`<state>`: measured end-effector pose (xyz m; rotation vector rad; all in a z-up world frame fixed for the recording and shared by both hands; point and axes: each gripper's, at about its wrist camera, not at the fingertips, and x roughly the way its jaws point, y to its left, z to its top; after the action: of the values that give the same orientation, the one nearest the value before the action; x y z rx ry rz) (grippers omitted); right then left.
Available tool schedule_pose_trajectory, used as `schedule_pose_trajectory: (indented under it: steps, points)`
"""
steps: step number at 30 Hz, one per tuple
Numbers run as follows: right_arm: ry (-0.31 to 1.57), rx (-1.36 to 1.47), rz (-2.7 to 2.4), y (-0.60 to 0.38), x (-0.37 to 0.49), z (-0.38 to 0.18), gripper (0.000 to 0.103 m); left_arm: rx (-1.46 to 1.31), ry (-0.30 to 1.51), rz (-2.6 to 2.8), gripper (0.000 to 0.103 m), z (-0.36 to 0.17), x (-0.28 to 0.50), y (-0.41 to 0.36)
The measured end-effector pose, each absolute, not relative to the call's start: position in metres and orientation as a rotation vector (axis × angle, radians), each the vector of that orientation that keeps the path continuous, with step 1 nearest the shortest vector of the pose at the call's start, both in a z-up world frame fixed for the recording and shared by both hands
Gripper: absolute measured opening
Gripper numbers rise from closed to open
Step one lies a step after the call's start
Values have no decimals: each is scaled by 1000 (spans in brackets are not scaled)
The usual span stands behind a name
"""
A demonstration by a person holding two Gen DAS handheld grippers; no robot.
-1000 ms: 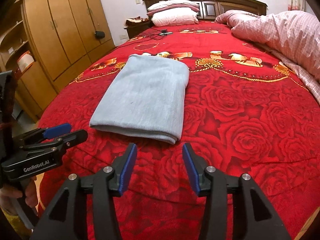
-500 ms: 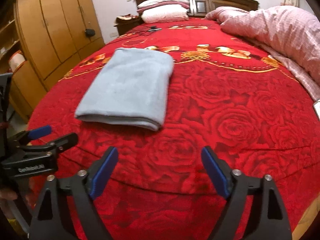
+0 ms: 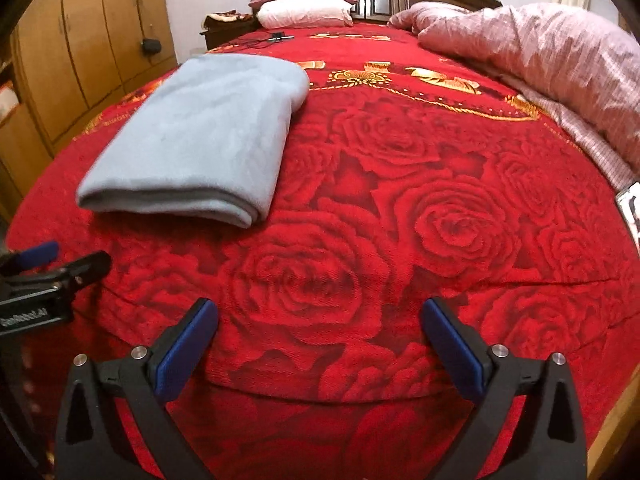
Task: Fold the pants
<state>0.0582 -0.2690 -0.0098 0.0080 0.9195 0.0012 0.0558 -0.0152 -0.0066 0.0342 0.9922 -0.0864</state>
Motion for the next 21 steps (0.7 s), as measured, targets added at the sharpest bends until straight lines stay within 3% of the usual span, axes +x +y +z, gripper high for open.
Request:
schedule_pose_trajectory:
  steps: [21]
  points:
    - [819, 7, -48, -265, 51, -14, 103, 30, 967, -90, 103, -9, 48, -16]
